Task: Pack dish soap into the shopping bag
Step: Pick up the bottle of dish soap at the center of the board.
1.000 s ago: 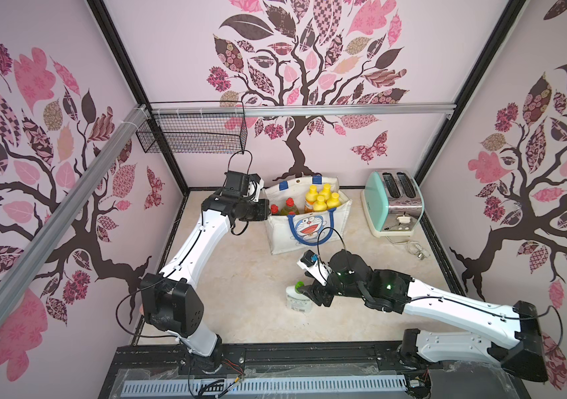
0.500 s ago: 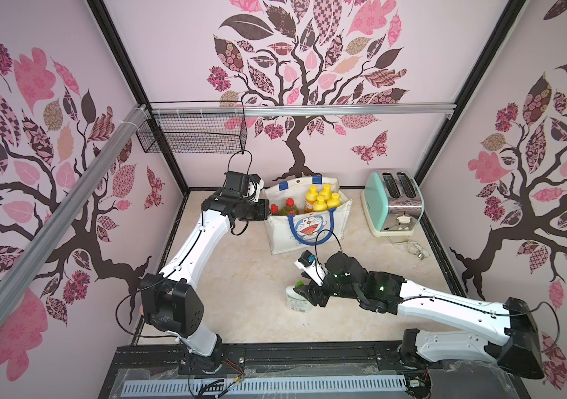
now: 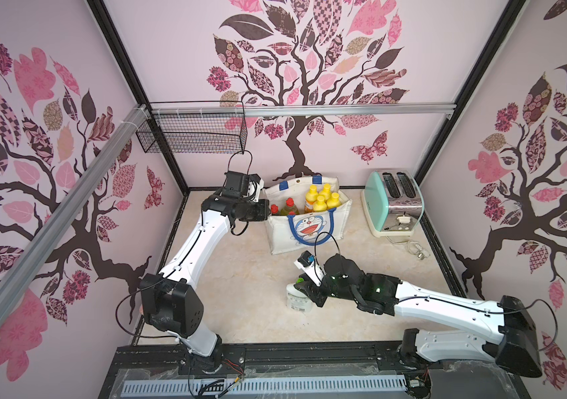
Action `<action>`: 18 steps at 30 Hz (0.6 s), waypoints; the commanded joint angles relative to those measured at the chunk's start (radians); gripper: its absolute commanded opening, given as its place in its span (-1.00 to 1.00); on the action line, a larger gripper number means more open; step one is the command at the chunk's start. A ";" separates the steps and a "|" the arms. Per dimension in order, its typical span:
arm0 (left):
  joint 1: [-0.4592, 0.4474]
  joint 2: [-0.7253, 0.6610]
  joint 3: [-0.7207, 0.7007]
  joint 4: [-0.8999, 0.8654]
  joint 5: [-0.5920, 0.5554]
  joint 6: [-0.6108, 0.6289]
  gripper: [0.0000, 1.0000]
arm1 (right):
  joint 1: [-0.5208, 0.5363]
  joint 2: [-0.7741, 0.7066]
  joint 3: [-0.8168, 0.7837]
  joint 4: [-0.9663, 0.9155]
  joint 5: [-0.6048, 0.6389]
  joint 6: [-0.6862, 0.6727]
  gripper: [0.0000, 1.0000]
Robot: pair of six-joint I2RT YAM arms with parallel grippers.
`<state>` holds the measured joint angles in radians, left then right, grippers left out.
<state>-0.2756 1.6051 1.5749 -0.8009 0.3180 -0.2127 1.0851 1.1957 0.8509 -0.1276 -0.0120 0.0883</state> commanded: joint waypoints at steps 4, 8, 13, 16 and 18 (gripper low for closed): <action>-0.005 -0.013 -0.011 -0.001 0.004 0.005 -1.00 | 0.002 -0.009 -0.003 0.008 0.025 0.013 -0.66; -0.005 -0.011 -0.010 -0.003 0.004 0.006 -1.00 | 0.001 0.000 0.022 -0.018 0.050 0.007 -0.84; -0.007 -0.017 -0.009 -0.004 0.004 0.005 -1.00 | -0.001 0.029 0.097 -0.079 0.107 -0.016 -1.00; -0.008 -0.018 -0.008 -0.006 0.007 0.006 -1.00 | -0.011 0.043 0.149 -0.110 0.130 -0.027 -1.00; -0.010 -0.019 -0.009 -0.006 0.007 0.005 -1.00 | -0.022 0.047 0.177 -0.121 0.127 -0.031 -1.00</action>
<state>-0.2764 1.6051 1.5749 -0.8013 0.3187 -0.2123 1.0782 1.2499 0.9504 -0.2295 0.0757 0.0753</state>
